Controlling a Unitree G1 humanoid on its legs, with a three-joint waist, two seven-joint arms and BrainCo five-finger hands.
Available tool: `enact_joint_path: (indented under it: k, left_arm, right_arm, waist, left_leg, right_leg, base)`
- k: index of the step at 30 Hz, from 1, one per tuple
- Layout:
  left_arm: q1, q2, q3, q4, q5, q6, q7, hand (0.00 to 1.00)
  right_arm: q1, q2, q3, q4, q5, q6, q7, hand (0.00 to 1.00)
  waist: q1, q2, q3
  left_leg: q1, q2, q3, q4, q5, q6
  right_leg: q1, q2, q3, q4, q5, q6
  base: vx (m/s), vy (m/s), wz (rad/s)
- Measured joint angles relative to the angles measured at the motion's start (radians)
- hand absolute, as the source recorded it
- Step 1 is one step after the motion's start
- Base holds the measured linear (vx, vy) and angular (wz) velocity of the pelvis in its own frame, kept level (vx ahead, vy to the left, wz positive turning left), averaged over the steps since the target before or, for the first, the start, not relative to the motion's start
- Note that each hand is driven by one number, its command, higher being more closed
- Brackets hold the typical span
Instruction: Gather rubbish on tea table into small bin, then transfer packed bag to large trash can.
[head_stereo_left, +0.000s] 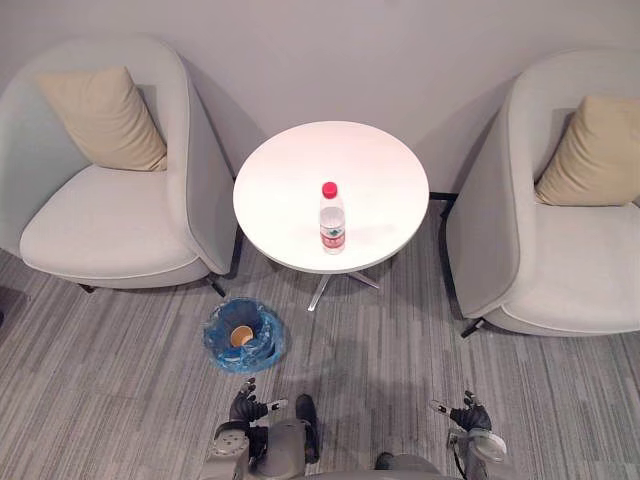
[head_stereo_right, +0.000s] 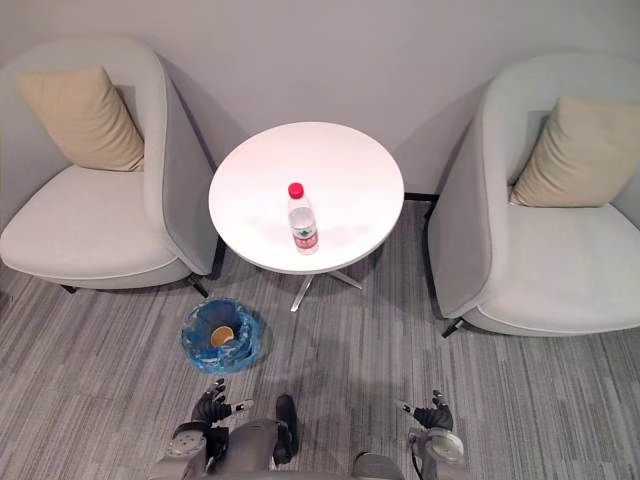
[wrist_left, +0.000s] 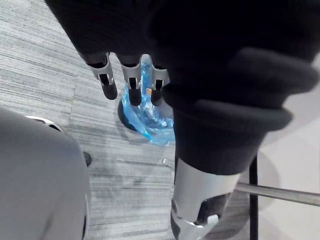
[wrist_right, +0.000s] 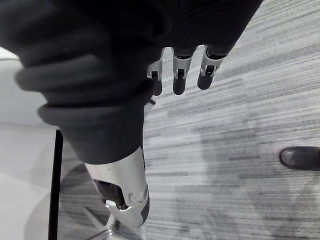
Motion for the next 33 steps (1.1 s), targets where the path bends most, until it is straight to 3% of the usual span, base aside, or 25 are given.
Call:
enact_joint_path:
  k: [2,4,8,10,11,15,22,29,33]
  left_arm:
    - [0.008,0.009,-0.012,0.000,0.000,0.001,0.001,0.00]
    - [0.009,0.025,-0.033,0.000,0.000,0.001,0.002,0.00]
    - [0.007,0.039,-0.031,0.001,-0.001,0.001,0.004,0.00]
    - [0.008,0.045,-0.030,0.002,0.000,0.000,0.004,0.00]
    - [-0.001,0.037,-0.029,0.020,0.000,0.001,0.004,0.00]
    - [0.021,-0.009,-0.029,0.035,0.000,0.000,0.002,0.00]
    - [0.019,-0.009,-0.029,0.039,0.001,-0.003,0.001,0.00]
    - [0.037,0.010,-0.032,0.037,0.009,-0.002,0.001,0.00]
    - [0.049,0.011,-0.042,0.015,0.009,-0.005,0.001,0.00]
  right_arm:
    - [0.005,0.006,0.019,0.000,-0.009,0.000,0.001,0.00]
    - [0.015,0.007,0.025,0.002,-0.010,0.002,0.002,0.00]
    - [0.031,-0.001,0.025,0.004,-0.009,0.003,0.001,0.00]
    - [0.031,-0.002,0.025,0.003,-0.009,0.003,-0.001,0.00]
    - [0.031,-0.013,0.021,0.011,-0.009,0.003,-0.001,0.00]
    - [0.026,-0.035,0.017,0.022,-0.009,-0.001,0.000,0.00]
    - [0.054,-0.032,0.016,-0.033,-0.010,-0.003,0.000,0.00]
    - [0.115,-0.023,0.072,-0.265,-0.047,-0.009,0.001,0.00]
    - [0.123,-0.031,0.076,-0.382,-0.069,-0.041,0.004,0.00]
  waist:
    - [-0.004,-0.001,-0.001]
    - [-0.015,-0.001,-0.003]
    - [-0.047,0.003,-0.005]
    - [-0.055,-0.009,-0.012]
    - [-0.056,-0.007,-0.010]
    - [-0.046,0.046,-0.041]
    - [-0.055,0.041,-0.046]
    - [-0.035,0.015,-0.074]
    - [-0.029,0.012,-0.089]
  left_leg:
    - [0.049,-0.017,-0.005,-0.042,-0.003,0.005]
    - [0.085,-0.023,-0.027,-0.064,-0.010,0.015]
    - [0.120,-0.002,-0.096,-0.066,-0.003,0.007]
    - [0.128,-0.003,-0.124,-0.061,-0.006,-0.021]
    - [0.142,-0.005,-0.150,-0.058,-0.027,-0.051]
    - [0.167,0.060,-0.154,-0.091,-0.023,-0.083]
    - [0.194,0.074,-0.171,-0.127,-0.017,-0.092]
    - [0.186,0.063,-0.177,-0.136,-0.017,-0.092]
    - [0.177,0.062,-0.185,-0.139,-0.015,-0.094]
  right_leg:
    - [-0.084,-0.033,0.014,0.195,0.009,0.048]
    - [-0.147,-0.041,0.012,0.282,-0.037,0.029]
    - [-0.240,0.042,0.061,0.099,-0.056,0.000]
    - [-0.233,0.072,0.111,-0.110,0.071,-0.037]
    - [-0.225,0.070,0.109,-0.123,0.182,-0.056]
    - [-0.165,0.136,0.085,-0.212,0.195,-0.076]
    - [-0.101,0.152,0.061,-0.290,0.221,-0.090]
    - [-0.064,0.143,0.060,-0.395,0.283,-0.080]
    - [-0.050,0.143,0.046,-0.433,0.300,-0.082]
  base:
    - [0.22,0.139,0.02]
    - [0.22,0.066,0.31]
    - [0.25,-0.065,0.59]
    - [0.25,-0.160,0.66]
    - [0.25,-0.168,0.42]
    - [0.21,-0.181,0.05]
    - [0.02,-0.027,0.10]
    - [-0.04,0.040,0.01]
    - [-0.01,-0.003,0.06]
